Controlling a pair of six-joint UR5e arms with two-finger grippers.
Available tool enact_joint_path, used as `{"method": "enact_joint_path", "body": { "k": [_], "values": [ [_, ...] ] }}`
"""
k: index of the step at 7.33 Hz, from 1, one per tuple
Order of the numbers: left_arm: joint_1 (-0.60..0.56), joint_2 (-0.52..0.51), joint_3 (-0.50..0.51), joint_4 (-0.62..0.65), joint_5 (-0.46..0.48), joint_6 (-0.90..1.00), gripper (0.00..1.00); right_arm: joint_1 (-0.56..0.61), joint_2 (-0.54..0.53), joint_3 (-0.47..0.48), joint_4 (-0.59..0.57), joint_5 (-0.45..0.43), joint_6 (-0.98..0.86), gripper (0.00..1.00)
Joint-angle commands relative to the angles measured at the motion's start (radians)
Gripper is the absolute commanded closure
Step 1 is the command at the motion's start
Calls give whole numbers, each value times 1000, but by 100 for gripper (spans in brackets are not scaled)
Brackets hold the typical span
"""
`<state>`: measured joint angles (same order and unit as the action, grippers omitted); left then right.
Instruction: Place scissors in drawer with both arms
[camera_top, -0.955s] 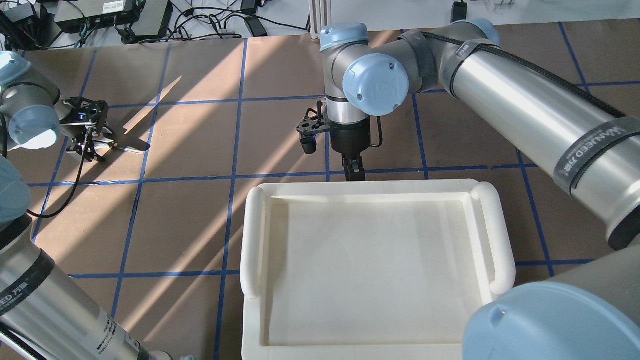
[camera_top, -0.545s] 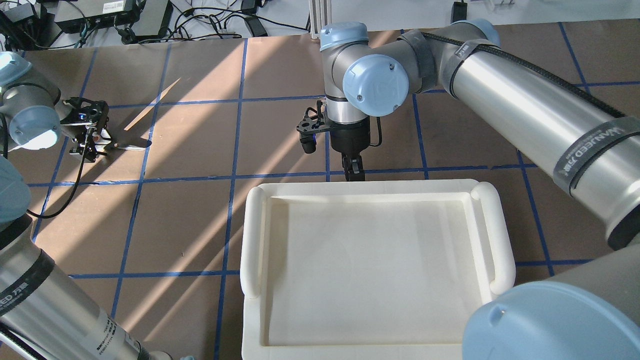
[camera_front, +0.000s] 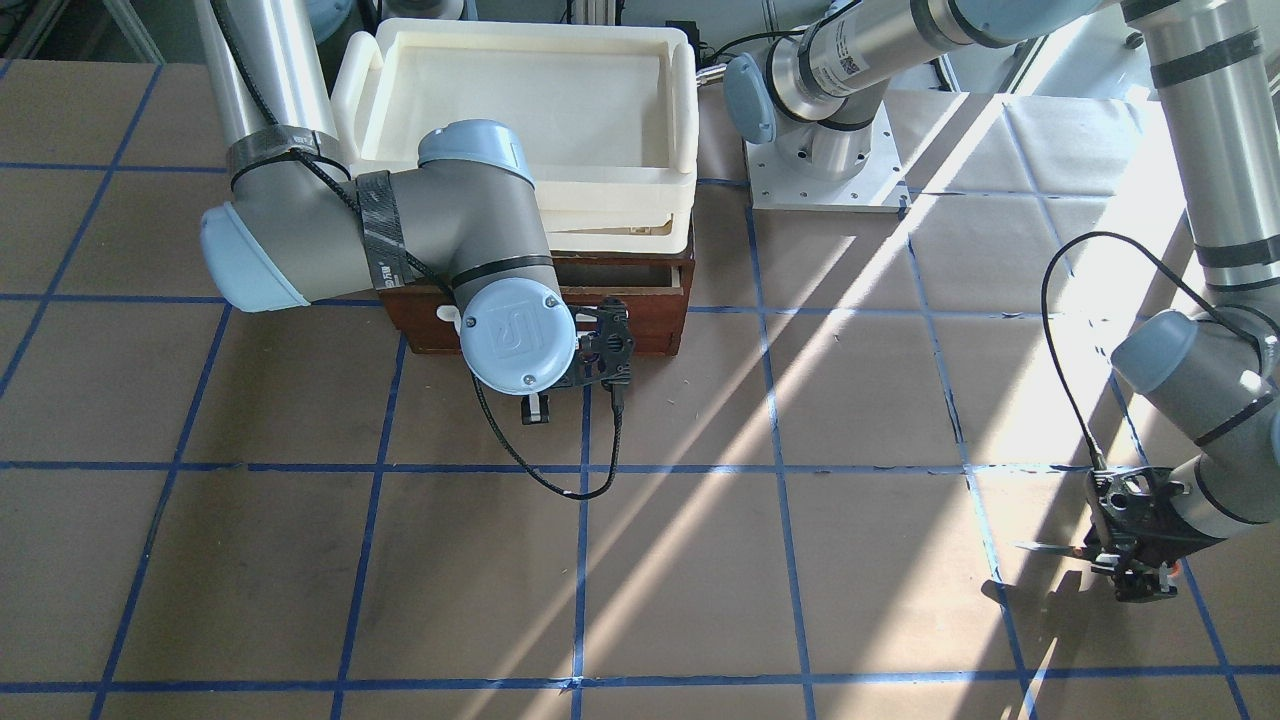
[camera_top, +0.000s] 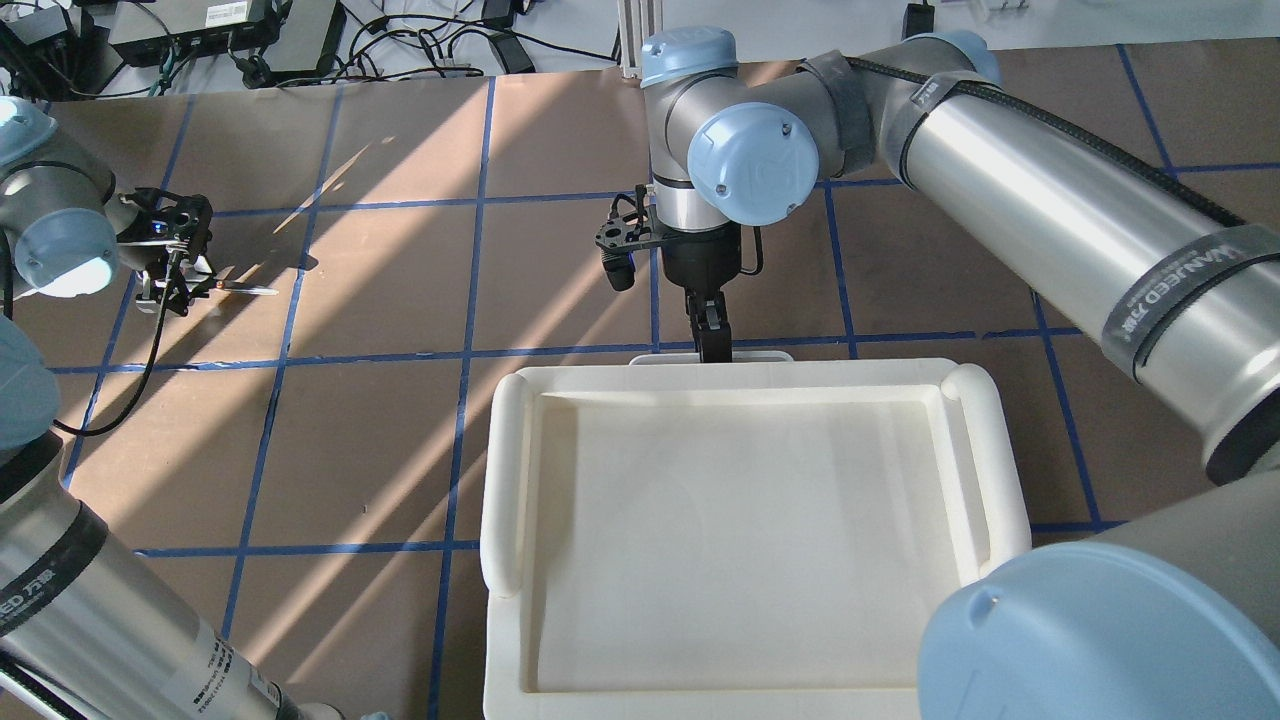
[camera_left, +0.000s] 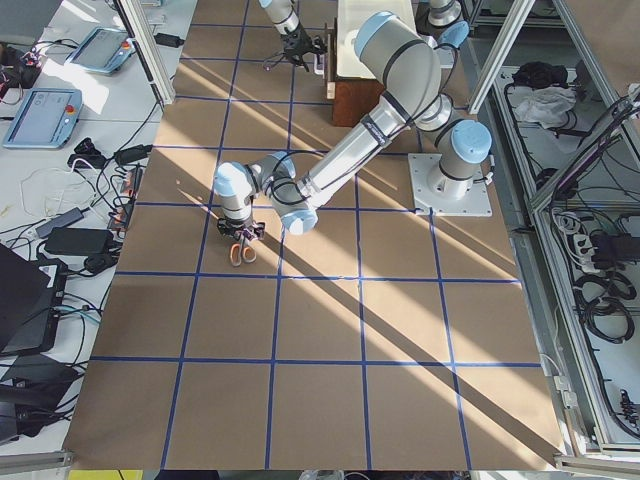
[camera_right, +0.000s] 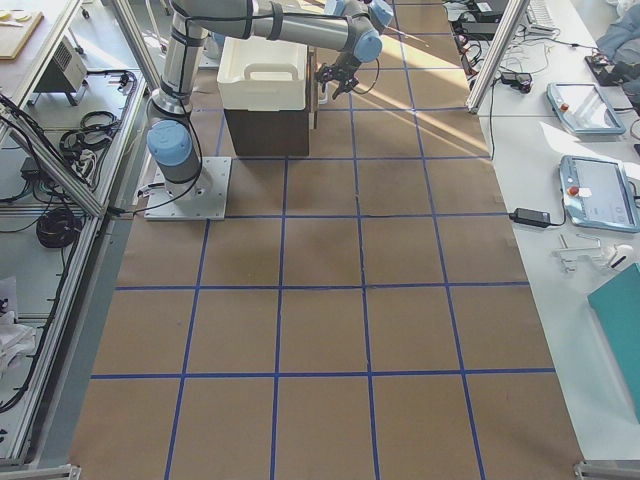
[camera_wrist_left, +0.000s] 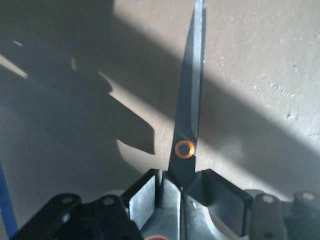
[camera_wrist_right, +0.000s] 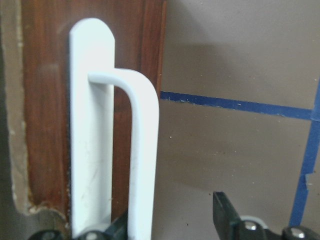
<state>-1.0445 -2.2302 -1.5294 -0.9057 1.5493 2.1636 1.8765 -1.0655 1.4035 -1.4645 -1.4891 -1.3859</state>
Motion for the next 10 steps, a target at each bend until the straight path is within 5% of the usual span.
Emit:
{"method": "enact_joint_path", "body": {
  "k": [1,10],
  "values": [
    [-14,30,0,-4,-3,2,100,-11,27,-59,-10,-14,-13,44],
    [-177,277,0,-271,-28,-107,100,-33,73,-125,-155,-37,-85,45]
  ]
}}
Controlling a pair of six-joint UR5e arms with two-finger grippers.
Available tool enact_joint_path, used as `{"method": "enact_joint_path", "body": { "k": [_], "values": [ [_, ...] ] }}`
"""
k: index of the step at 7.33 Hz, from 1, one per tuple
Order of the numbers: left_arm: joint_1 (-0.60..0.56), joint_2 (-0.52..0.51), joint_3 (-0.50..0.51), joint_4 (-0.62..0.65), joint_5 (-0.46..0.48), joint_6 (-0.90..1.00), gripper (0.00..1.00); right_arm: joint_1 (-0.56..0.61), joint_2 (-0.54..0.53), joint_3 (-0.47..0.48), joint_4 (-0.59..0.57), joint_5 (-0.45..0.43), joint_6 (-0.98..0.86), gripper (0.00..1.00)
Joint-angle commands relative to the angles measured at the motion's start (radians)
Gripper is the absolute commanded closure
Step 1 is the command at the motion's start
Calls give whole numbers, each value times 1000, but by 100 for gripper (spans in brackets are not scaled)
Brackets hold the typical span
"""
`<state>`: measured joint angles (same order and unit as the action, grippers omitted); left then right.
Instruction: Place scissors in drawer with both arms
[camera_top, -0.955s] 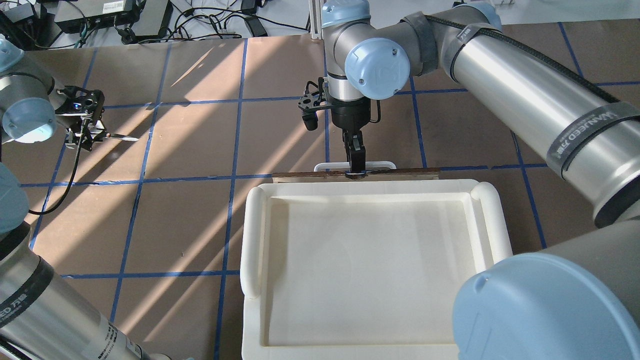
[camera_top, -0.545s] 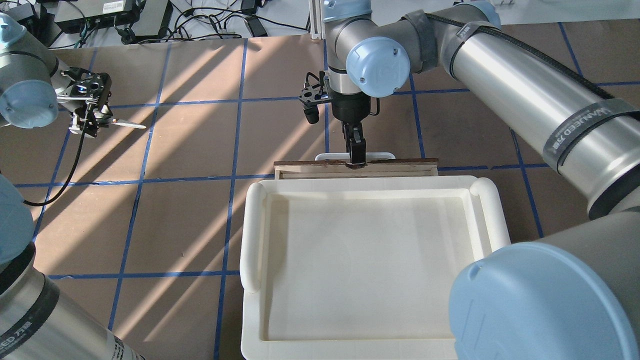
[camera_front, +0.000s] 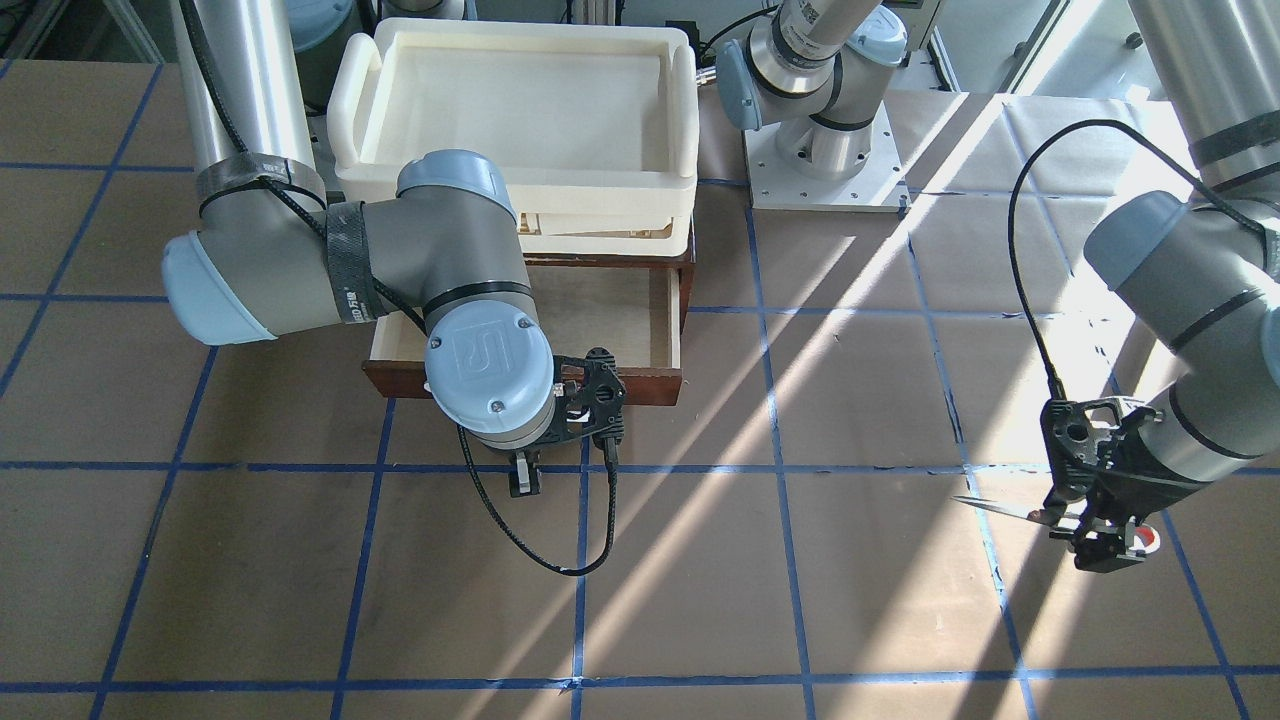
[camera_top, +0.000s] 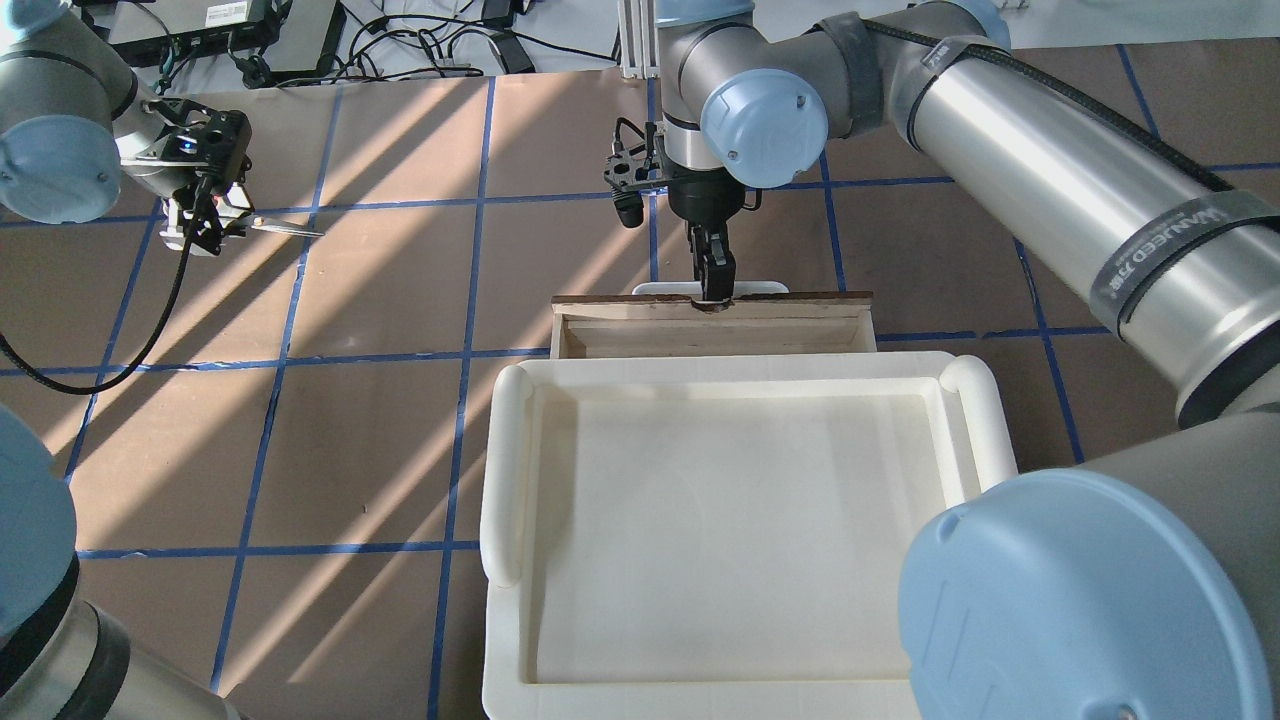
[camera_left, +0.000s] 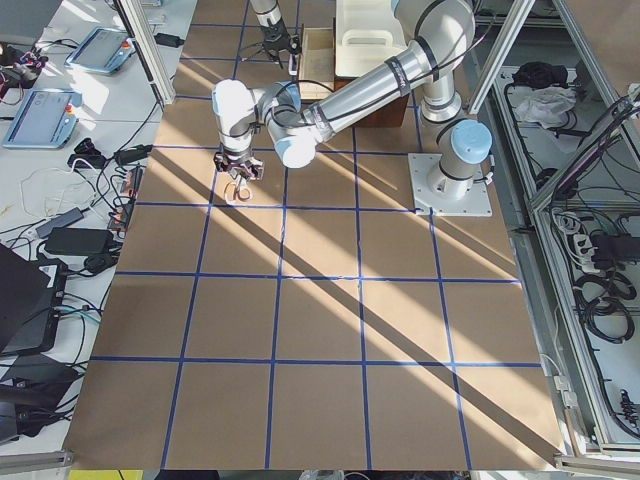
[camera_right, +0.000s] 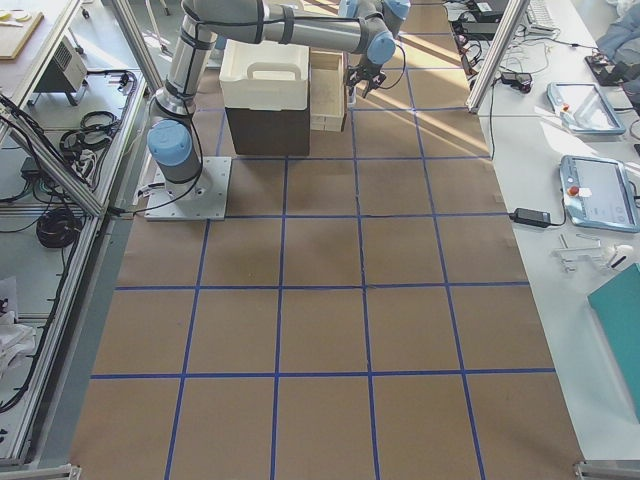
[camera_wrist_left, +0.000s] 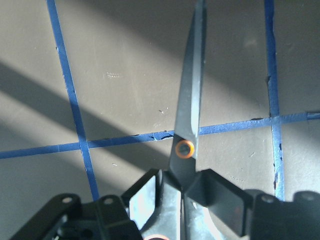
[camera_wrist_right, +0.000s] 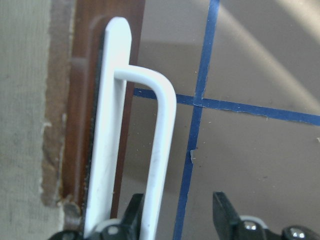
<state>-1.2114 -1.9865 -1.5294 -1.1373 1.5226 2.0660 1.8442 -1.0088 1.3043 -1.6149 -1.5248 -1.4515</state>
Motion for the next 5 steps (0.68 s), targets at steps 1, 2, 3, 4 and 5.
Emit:
{"method": "enact_joint_path", "body": {
  "k": [1,2,3,4,5],
  "values": [
    [-13,57,0,-83,8,-15,100,0,27,-34,-17,-2,-20,45],
    [-13,73,0,-87,5,-15,100,-2,30,-36,-35,-2,-26,45],
    [-14,63,-5,-88,7,-18,100,-5,30,-36,-48,-3,-38,45],
    [-14,66,-11,-88,7,-18,100,-16,30,-36,-48,-18,-50,45],
    [-14,66,-12,-88,8,-18,100,-20,30,-36,-48,-20,-52,45]
  ]
}}
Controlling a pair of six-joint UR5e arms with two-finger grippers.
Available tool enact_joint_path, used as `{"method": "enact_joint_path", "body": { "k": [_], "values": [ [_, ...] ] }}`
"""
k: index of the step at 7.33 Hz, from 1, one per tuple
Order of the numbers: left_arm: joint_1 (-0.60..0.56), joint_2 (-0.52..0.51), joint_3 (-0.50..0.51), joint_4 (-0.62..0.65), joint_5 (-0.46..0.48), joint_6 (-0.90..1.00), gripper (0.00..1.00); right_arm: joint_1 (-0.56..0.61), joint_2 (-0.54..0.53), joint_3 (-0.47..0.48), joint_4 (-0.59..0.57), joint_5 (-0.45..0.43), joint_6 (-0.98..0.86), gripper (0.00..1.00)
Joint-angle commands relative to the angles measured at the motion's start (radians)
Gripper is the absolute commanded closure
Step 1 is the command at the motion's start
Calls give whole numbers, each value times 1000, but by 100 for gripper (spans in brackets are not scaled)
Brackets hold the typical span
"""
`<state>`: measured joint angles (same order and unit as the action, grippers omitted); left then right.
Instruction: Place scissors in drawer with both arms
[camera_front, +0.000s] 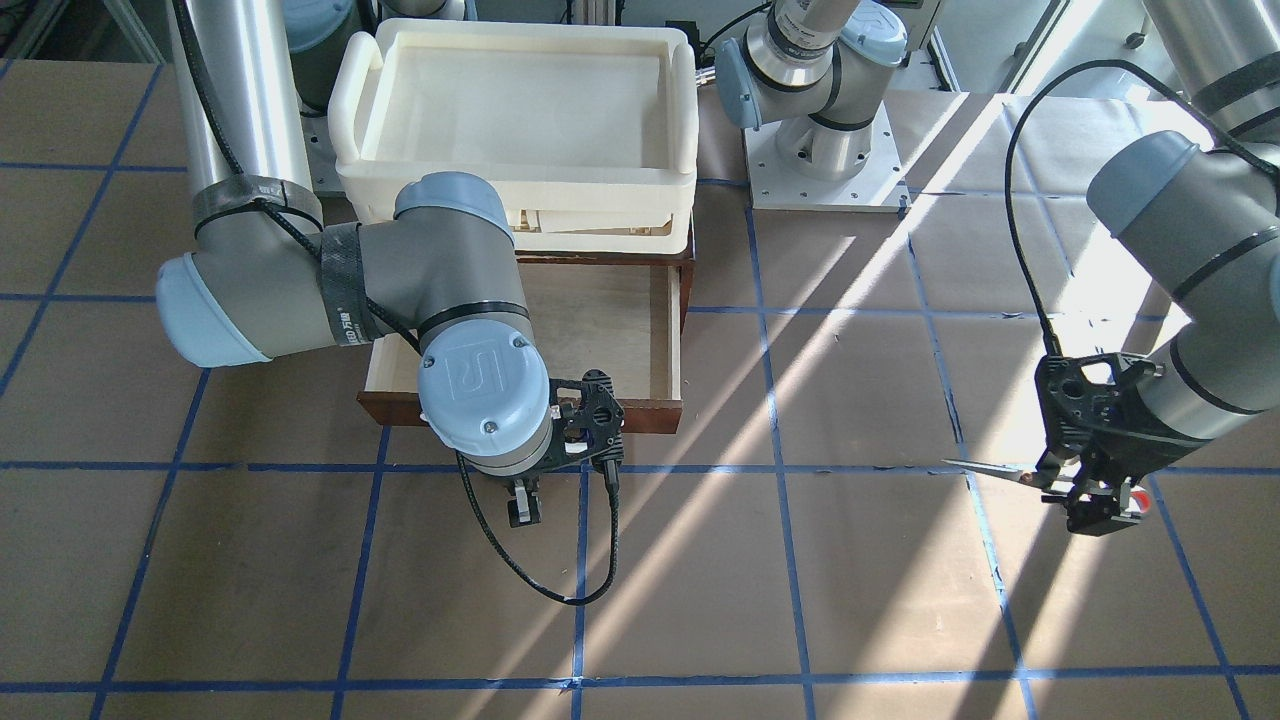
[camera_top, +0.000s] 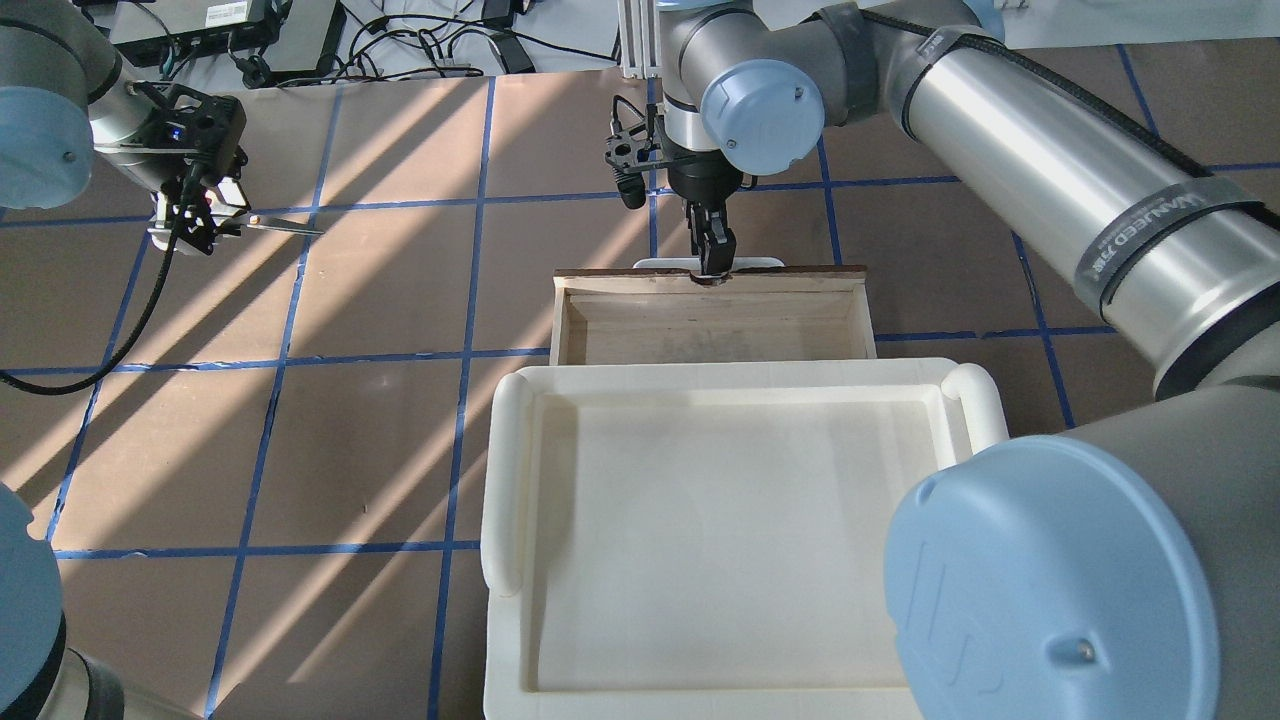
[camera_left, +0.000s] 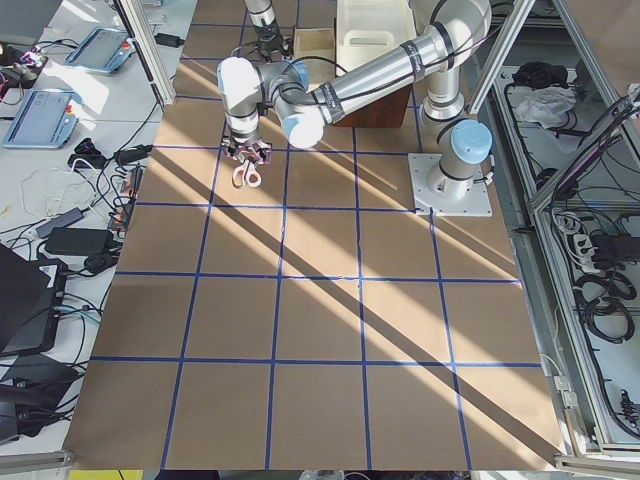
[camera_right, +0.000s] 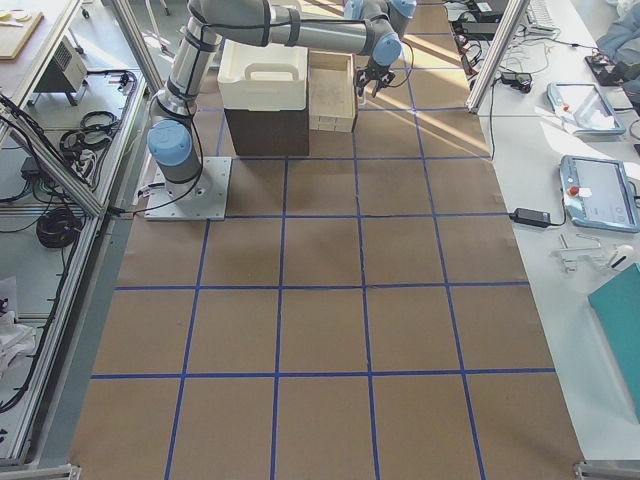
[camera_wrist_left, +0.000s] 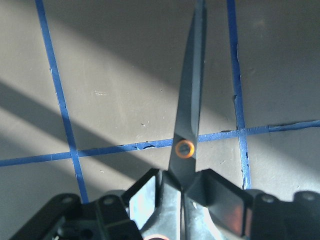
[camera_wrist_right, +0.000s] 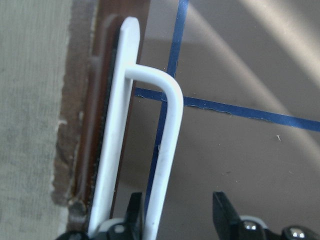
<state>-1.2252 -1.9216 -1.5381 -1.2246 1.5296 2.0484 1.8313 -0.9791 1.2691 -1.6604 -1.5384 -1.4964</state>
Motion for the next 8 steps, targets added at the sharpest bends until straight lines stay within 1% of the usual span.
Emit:
{"method": "enact_joint_path", "body": {
  "k": [1,2,3,8],
  "values": [
    [0,1,-4,-1,0,0,100,-9,0,1,-7,-5,-13,45],
    [0,1,-4,-1,1,0,100,-7,0,1,-9,-2,-13,45],
    [0,1,-4,-3,4,0,100,-7,5,3,-19,4,-16,48],
    [-2,0,-5,-3,3,0,100,-7,11,1,-58,11,-41,51]
  ]
}}
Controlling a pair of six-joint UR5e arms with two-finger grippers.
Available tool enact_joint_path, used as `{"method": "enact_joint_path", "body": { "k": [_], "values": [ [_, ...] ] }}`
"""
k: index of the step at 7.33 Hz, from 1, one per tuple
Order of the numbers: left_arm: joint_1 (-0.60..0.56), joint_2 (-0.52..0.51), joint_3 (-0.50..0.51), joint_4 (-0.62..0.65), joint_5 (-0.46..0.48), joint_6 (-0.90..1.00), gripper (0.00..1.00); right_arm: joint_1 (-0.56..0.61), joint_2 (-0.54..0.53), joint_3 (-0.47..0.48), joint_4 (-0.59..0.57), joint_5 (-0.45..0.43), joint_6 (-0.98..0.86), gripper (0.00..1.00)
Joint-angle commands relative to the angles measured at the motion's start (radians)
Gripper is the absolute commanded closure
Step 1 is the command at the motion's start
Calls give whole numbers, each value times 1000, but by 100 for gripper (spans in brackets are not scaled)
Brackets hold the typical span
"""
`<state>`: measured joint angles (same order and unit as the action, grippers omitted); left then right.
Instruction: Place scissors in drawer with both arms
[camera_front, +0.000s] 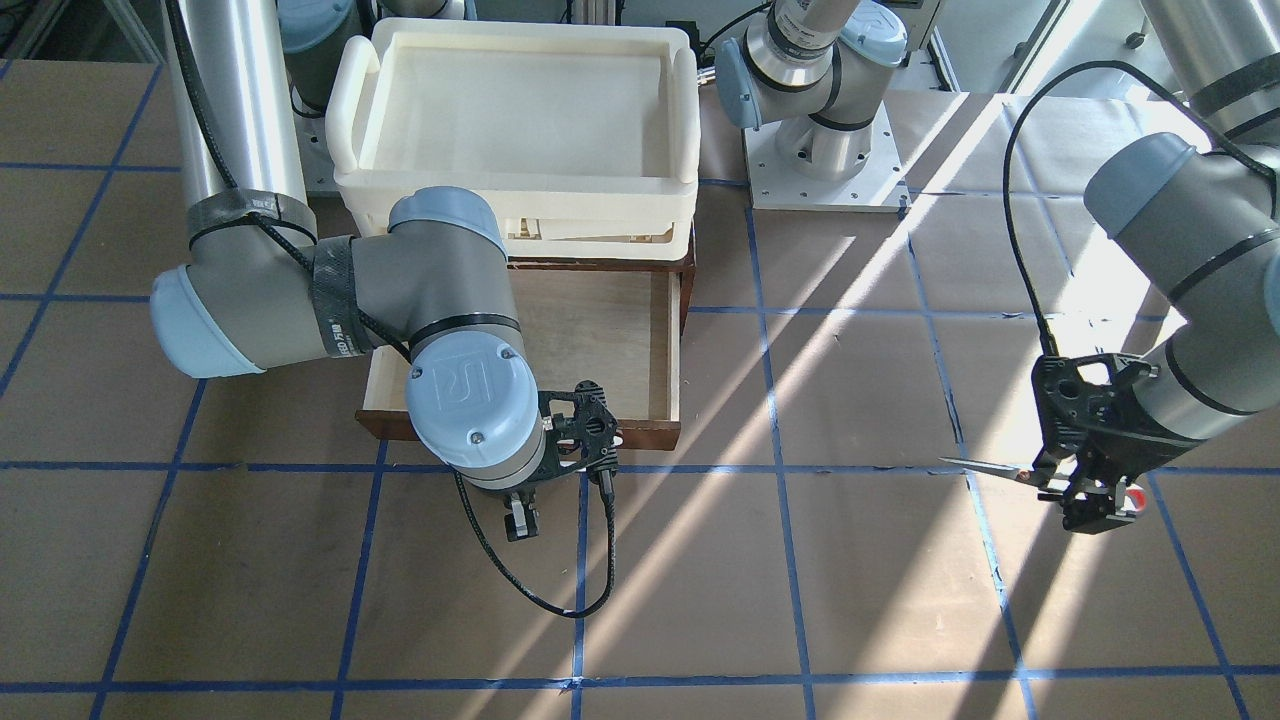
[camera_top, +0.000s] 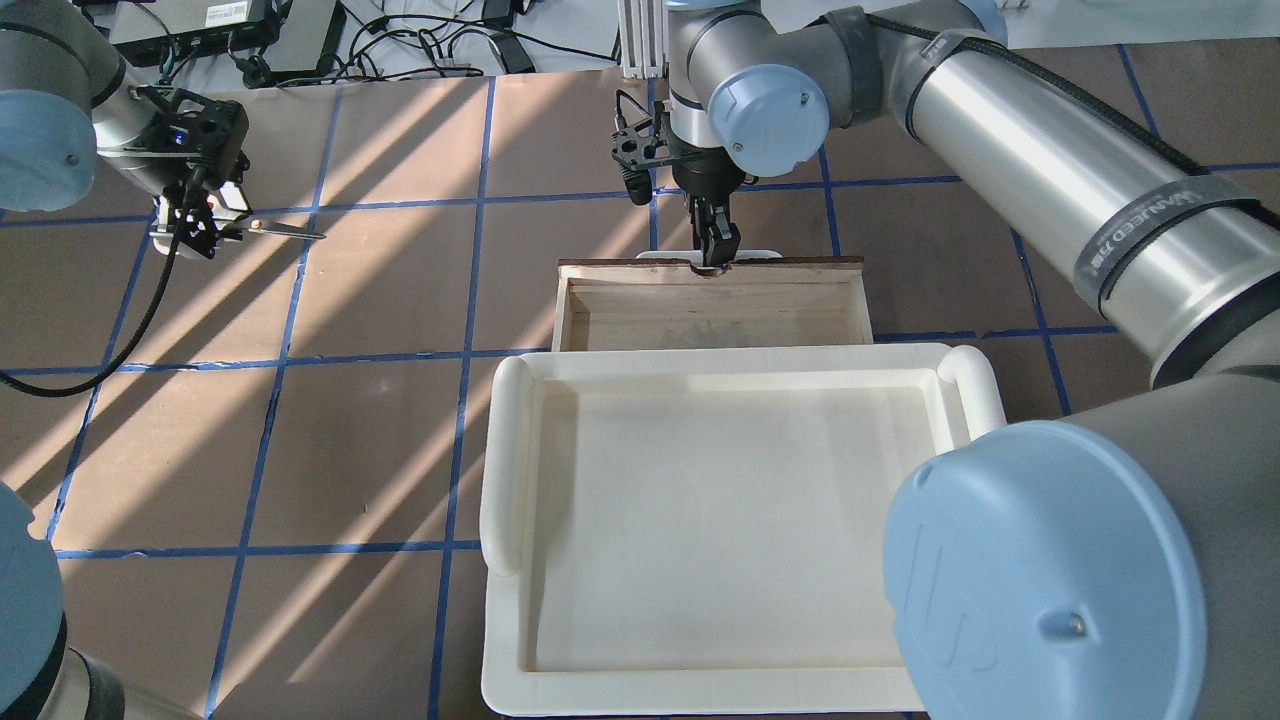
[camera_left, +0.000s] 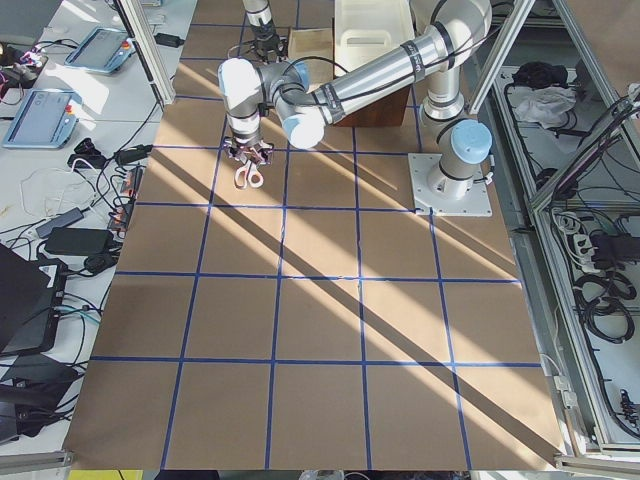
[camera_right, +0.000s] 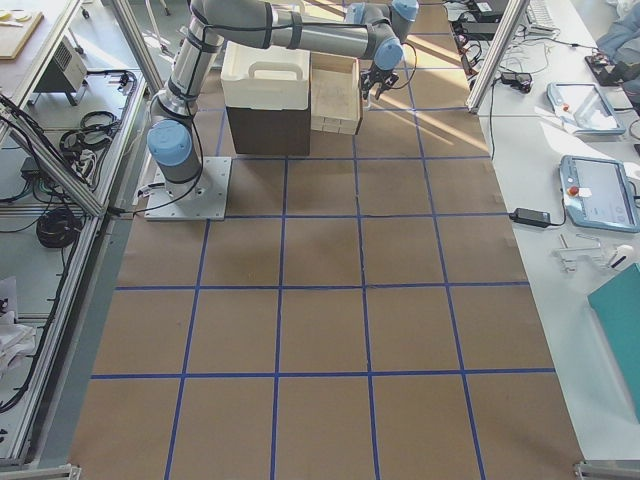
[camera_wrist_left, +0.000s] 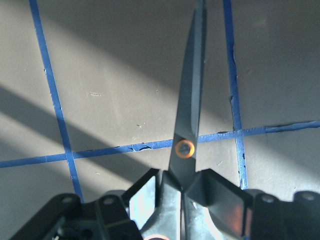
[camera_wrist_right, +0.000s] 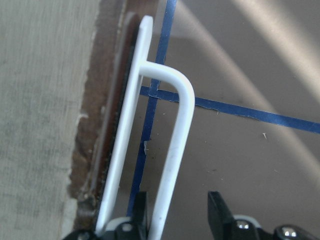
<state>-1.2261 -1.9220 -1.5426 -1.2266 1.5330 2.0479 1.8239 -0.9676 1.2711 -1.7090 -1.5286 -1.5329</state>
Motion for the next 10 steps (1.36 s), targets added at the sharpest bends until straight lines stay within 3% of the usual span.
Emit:
{"method": "enact_joint_path", "body": {
  "k": [1,4,5,6,8,10],
  "values": [
    [-1,0,-1,-1,-1,0,100,0,1,-1,-12,1,-6,49],
    [0,0,-1,1,1,0,100,0,1,-1,-17,1,-6,43],
    [0,-2,-1,1,1,0,100,0,-2,-1,-26,1,-4,24],
    [0,-6,-1,-1,1,0,100,0,-6,-4,-40,1,-3,14],
    [0,-3,-4,2,1,0,100,0,-40,-38,-40,4,14,14],
    [0,-6,-4,1,1,0,100,-3,-94,-35,-40,-2,162,14]
  ]
}}
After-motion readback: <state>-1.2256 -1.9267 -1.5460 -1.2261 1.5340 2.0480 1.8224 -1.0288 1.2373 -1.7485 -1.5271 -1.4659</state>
